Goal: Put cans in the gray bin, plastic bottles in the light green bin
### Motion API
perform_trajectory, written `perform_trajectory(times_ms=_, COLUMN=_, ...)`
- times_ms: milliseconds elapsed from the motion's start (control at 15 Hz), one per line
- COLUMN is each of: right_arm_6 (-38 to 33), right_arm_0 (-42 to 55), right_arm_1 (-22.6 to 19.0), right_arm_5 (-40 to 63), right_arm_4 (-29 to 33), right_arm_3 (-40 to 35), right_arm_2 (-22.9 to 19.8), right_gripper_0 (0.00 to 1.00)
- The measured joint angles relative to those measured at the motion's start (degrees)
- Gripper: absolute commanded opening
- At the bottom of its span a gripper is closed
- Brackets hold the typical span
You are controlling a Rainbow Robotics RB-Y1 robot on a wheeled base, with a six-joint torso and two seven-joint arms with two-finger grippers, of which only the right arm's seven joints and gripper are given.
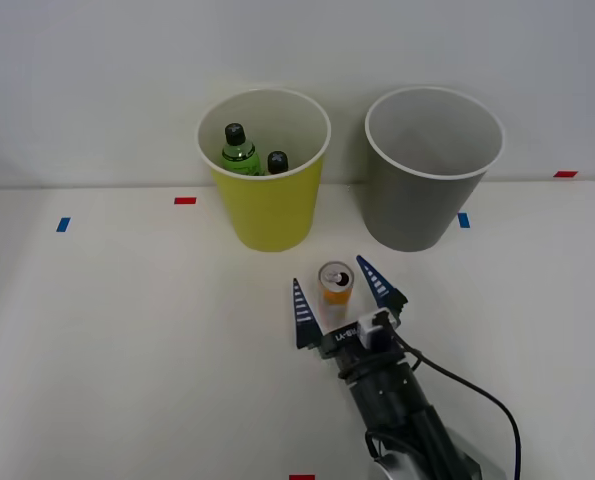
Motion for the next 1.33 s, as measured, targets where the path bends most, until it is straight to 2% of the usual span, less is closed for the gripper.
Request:
perform_trajectory(times_ms=600, right_arm_6=0.8, right_arm_0=-0.4, right_arm_1=-0.5, right_arm_5=0.1, right_arm_4=-0.4, right_arm_3=0.0, right_arm_2=0.3, right_gripper_0=1.0)
perform_trajectory(times_ms=667, right_arm_6=0.9, right_arm_0=-0.4, right_arm_1=-0.7, right_arm_5=0.1, right_arm_4=-0.5, right_arm_3=0.0, right_arm_2=0.3, right_gripper_0=0.94)
perform_trajectory(times_ms=733, right_arm_6=1.0, right_arm_0=-0.4, right_arm_1=-0.9, right_arm_5=0.1, right_arm_4=-0.5, right_arm_3=0.0, right_arm_2=0.4, right_gripper_0=0.71)
perform_trajectory(times_ms=800, right_arm_6=1.2, right_arm_0=-0.4, right_arm_1=-1.3, right_arm_5=0.1, right_arm_4=-0.4, right_arm_3=0.0, right_arm_2=0.5, right_gripper_0=0.26)
perform_trajectory(times_ms=867, right_arm_6=1.4, right_arm_0=-0.5, right_arm_1=-1.7, right_arm_5=0.1, right_arm_4=-0.4, right_arm_3=0.0, right_arm_2=0.6, right_gripper_0=0.02)
perform_trajectory(times_ms=1333, right_arm_6=1.5, right_arm_0=-0.5, right_arm_1=-2.4, right_arm_5=-0.3, right_arm_4=-0.8, right_arm_3=-0.2, right_arm_2=1.1, right_gripper_0=0.0)
